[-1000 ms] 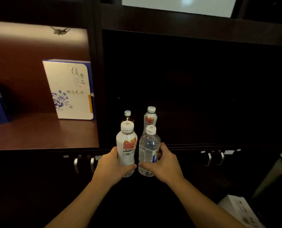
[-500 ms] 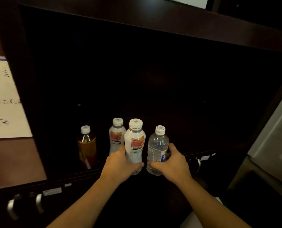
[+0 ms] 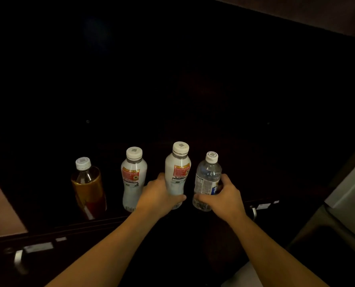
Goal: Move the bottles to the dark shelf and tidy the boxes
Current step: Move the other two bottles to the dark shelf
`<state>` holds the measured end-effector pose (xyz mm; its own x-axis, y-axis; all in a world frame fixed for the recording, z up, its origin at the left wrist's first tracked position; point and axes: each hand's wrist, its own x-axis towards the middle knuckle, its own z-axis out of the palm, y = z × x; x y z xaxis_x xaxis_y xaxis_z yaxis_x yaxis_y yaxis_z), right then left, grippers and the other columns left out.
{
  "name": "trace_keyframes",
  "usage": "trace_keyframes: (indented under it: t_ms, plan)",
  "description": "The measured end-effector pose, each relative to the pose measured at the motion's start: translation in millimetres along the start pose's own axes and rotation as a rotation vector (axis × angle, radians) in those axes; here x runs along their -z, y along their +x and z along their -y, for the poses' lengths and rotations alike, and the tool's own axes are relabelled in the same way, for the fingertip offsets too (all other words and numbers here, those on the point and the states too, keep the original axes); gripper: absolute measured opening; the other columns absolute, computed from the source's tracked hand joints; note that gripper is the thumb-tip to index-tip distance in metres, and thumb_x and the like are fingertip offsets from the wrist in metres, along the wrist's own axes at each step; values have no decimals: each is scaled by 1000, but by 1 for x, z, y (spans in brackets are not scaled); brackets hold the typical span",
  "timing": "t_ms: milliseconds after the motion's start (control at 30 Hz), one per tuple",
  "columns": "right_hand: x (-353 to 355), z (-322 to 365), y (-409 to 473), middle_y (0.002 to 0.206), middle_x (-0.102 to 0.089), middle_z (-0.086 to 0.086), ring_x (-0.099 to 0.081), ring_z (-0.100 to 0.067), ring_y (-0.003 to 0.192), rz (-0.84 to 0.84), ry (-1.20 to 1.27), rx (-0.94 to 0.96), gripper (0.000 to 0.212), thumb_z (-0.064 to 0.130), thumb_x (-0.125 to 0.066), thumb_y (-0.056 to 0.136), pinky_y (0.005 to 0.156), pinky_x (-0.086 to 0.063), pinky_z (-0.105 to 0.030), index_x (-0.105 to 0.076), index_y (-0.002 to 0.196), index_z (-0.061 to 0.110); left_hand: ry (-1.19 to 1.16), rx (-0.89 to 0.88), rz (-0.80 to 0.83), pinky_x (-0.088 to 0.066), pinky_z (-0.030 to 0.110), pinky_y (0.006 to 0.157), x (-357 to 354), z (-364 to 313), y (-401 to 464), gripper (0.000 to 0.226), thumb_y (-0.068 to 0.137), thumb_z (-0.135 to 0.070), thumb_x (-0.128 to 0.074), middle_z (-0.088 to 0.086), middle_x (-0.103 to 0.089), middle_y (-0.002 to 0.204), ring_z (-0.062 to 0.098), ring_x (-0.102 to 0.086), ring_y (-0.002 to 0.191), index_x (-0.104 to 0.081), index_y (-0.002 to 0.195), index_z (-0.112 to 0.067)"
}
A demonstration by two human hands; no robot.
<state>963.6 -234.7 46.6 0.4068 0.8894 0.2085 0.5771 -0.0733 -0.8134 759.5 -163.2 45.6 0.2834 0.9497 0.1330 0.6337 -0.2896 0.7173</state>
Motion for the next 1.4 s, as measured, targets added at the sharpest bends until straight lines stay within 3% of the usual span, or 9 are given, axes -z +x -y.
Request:
trace_keyframes:
  t_ms: [167, 600, 733, 1000, 1233, 1400]
  plan:
    - [-1, -14, 27, 92, -69, 16, -63, 13, 82, 78, 54, 11, 68, 45, -91, 50, 55, -49, -7, -52, 105, 43, 6, 95, -33, -53, 30, 82, -13, 1, 11, 73, 61, -56, -84, -10, -66, 108, 14, -65, 100, -51, 119, -27]
    - [-4, -48, 67, 85, -72, 18, -68, 5, 76, 198, 184, 11, 64, 32, -95, 54, 54, -51, -10, -55, 104, 38, 50, 229, -161, -43, 24, 72, -36, -1, 16, 75, 63, -60, -81, -13, -63, 104, 12, -63, 97, -49, 123, -26]
    - [-3, -53, 69, 90, -72, 23, -69, 4, 80, 244, 200, 24, 64, 36, -93, 56, 62, -54, -16, -54, 106, 43, 58, 229, -184, -46, 25, 75, -43, -1, 16, 79, 64, -60, -81, -9, -64, 111, 15, -64, 101, -47, 126, -25]
    - [-4, -59, 67, 103, -67, 22, -64, 8, 88, 291, 225, 13, 74, 36, -91, 62, 68, -49, -13, -47, 120, 48, 11, 247, -153, -52, 35, 89, -50, 0, 9, 87, 60, -49, -87, -6, -60, 118, 17, -60, 108, -40, 130, -25]
    - [-7, -61, 64, 108, -62, 24, -61, 2, 98, 318, 250, -9, 79, 35, -89, 68, 79, -51, -22, -44, 134, 39, -39, 218, -141, -51, 39, 94, -50, 2, 6, 81, 63, -38, -89, -4, -59, 120, 16, -58, 110, -42, 128, -25]
    - [-4, -59, 57, 107, -59, 19, -57, 3, 88, 332, 156, -49, 79, 44, -84, 74, 71, -46, -17, -40, 138, 30, -28, 210, -133, -51, 36, 95, -48, 1, 0, 80, 64, -44, -87, -5, -58, 121, 14, -57, 111, -44, 129, -24]
